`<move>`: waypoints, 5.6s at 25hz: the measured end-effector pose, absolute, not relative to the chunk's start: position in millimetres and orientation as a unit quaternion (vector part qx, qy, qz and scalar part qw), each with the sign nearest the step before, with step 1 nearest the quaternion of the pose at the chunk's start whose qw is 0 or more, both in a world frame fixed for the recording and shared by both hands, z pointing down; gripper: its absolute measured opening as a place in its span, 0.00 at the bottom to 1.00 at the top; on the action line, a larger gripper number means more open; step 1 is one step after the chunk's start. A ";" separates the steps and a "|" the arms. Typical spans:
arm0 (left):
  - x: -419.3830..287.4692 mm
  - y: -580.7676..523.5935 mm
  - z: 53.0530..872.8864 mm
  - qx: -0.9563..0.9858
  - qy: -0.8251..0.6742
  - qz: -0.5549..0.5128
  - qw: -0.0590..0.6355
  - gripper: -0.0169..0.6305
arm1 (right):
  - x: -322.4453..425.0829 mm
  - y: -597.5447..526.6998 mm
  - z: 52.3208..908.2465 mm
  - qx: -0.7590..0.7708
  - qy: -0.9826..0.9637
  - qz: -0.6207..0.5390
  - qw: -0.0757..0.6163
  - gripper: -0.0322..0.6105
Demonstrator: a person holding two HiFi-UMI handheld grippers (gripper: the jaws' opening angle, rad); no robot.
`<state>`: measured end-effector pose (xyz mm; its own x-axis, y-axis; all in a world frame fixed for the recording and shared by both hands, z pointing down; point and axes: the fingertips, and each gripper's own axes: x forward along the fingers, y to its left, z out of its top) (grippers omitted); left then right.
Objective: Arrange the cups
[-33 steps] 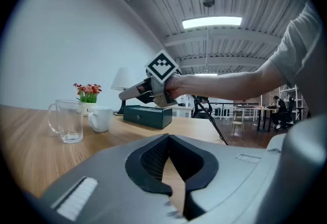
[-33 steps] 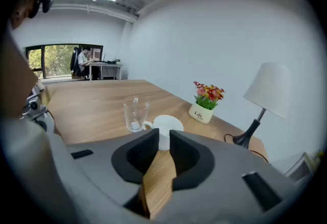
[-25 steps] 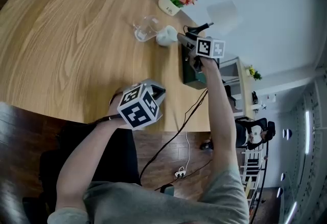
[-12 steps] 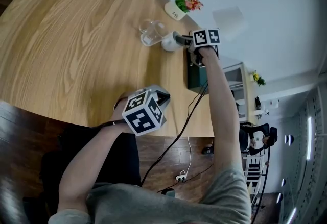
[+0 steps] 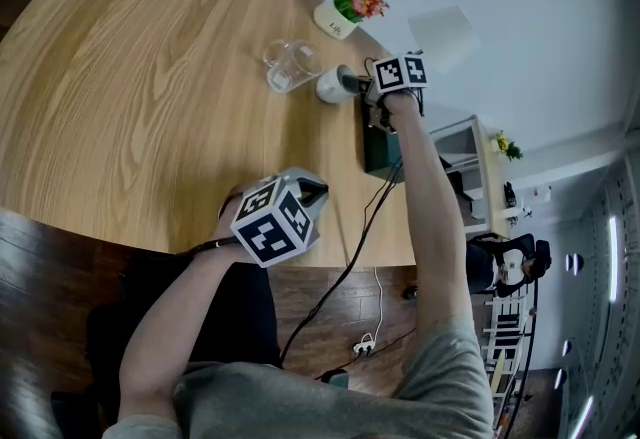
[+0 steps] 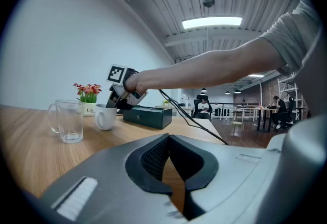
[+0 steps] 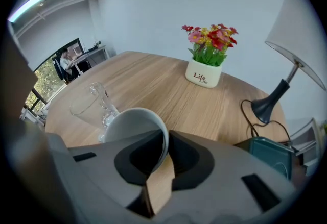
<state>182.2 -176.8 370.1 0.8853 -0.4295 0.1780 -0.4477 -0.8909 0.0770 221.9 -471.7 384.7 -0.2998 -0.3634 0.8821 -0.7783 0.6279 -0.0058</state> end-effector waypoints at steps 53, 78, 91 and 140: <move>181.9 -178.8 369.9 0.968 -0.230 0.075 0.058 0.04 | 235.9 -449.1 220.6 0.351 -0.859 0.010 0.374 0.18; 186.1 -177.9 367.9 0.968 -0.230 0.080 0.058 0.04 | 91.8 -443.3 352.8 0.248 -0.802 0.043 0.542 0.35; 185.7 -177.6 370.3 0.968 -0.229 0.079 0.058 0.04 | 102.5 -432.0 370.1 0.259 -0.797 0.163 0.521 0.10; 177.2 -180.6 373.7 0.968 -0.230 0.076 0.060 0.04 | 476.1 -391.0 283.6 0.462 -0.739 0.244 0.425 0.14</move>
